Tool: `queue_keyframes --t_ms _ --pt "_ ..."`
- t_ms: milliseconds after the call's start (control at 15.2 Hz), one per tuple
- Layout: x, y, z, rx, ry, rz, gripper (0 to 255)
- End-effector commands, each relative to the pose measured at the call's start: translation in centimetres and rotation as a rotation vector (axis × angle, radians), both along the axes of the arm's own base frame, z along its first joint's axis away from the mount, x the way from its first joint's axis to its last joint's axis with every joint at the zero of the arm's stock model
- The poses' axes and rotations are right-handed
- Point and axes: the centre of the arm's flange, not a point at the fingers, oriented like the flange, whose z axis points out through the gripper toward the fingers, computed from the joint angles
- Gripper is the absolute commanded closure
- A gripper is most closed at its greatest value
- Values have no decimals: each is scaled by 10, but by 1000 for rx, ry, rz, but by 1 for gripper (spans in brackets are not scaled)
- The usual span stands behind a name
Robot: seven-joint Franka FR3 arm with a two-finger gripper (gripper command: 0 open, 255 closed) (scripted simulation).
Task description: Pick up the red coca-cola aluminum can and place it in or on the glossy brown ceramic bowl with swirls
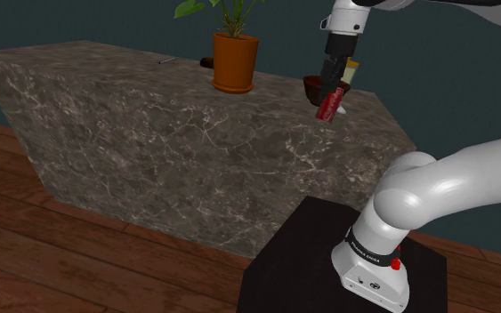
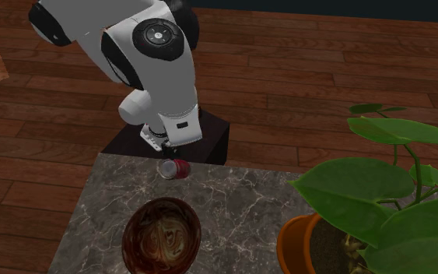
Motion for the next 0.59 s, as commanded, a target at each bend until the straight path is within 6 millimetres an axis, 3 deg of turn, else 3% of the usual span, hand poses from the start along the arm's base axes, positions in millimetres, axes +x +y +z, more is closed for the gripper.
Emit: queue_keyframes --t_ms 0,132,528 --pt "-1 -24 7 -7 -22 -2 0" --pt "-2 -49 14 -12 -45 -4 0" --pt "-2 -49 -12 -12 -45 -4 0"
